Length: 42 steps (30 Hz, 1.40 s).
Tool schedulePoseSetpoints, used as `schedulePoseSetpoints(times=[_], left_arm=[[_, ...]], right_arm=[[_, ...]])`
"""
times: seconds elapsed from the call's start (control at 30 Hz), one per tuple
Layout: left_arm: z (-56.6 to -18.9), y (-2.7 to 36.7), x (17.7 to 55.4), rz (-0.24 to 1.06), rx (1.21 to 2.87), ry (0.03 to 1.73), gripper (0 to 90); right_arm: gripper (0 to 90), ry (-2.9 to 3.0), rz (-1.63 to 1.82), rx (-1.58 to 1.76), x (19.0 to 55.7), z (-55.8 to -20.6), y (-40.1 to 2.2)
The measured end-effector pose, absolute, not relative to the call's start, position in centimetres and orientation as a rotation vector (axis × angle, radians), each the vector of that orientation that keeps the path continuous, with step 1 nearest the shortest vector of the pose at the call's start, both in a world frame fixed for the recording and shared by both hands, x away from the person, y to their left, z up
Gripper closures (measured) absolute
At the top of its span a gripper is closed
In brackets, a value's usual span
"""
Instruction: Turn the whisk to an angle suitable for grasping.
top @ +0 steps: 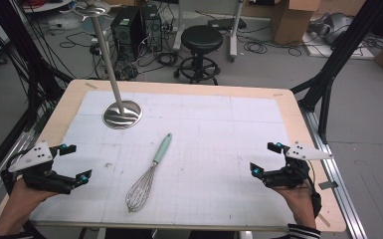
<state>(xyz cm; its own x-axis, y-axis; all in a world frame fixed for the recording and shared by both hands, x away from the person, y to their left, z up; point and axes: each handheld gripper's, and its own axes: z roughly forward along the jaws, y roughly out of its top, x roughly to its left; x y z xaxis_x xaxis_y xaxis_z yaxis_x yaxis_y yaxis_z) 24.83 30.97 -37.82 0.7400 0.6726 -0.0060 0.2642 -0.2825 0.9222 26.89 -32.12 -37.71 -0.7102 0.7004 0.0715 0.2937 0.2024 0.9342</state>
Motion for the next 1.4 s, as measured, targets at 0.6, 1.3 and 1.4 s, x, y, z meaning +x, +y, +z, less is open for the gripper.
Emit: schedulePoseSetpoints(times=[0.6, 1.3, 1.4], left_arm=[[-37.1, 30.7, 24.8, 0.489, 1.85, 0.687, 1.7], [-33.5, 26.4, 28.7, 0.443, 2.046, 0.512, 1.7], [-33.2, 25.4, 29.3, 0.428, 2.074, 0.484, 1.7]], right_arm=[[0.5, 2.139, 1.491, 0.943, 27.4, -38.0, -31.8], [0.5, 2.143, 1.495, 0.958, 27.5, -38.0, -32.2], [0.5, 2.137, 1.493, 0.96, 27.5, -38.0, -32.2]])
